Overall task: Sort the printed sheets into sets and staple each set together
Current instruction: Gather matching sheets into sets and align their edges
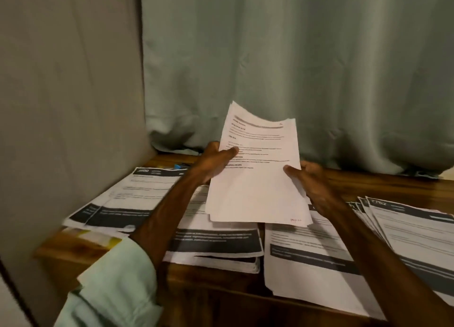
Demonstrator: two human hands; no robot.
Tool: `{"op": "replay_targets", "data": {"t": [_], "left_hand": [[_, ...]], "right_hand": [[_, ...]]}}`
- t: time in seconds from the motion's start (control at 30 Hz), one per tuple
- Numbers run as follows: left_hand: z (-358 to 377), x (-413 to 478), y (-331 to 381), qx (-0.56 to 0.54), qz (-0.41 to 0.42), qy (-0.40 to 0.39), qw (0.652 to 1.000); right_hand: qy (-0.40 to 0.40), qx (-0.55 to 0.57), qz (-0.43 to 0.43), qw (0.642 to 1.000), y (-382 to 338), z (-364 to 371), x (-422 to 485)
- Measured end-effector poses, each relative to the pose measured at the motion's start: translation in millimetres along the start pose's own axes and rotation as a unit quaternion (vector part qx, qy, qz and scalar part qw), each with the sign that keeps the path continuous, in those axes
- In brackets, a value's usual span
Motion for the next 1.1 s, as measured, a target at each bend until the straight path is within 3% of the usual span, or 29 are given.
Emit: {"op": "replay_targets", "data": {"t": [0.23, 0.43, 0.57, 0.8, 0.9, 1.0, 1.1], "left_hand": [[-108, -47, -32, 0.071, -0.04, 0.001, 0.997], [-205, -58, -47, 0.207, -0.049, 0.147, 0.966], [-257, -60, -52, 0.306, -0.053, 0.201, 0.929], [-303, -59, -89, 0.43, -0.139, 0.196, 0.87], [-299, -59, -82, 0.462, -0.12, 0.2, 0.856], [-293, -55, -81, 0.485, -0.119, 0.203, 0.842], [-277, -57, -72, 0.575, -0.096, 0.214, 0.784]], "right_hand": [[-0.013, -0.028, 0.011, 0.999, -4, 106, 1], [-0.121, -0.075, 0.061, 0.988, 12, 175, -14], [-0.138, -0.05, 0.081, 0.986, 20, 176, -22], [-0.118, -0.119, 0.056, 0.984, 36, 142, -14], [-0.094, -0.194, 0.007, 0.976, 34, 132, -13], [-0.094, -0.319, -0.054, 0.942, 35, 129, -10], [-0.074, -0.401, -0.049, 0.912, 42, 125, -7]]}}
Point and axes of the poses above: each hand's wrist, its own x-axis towards the middle knuckle, its own z-axis out of the palm, y = z × x, the point moved 7 cm from there along x, towards the middle knuckle, and after that the axes turned 3 degrees about y, right-handed, at the moved point
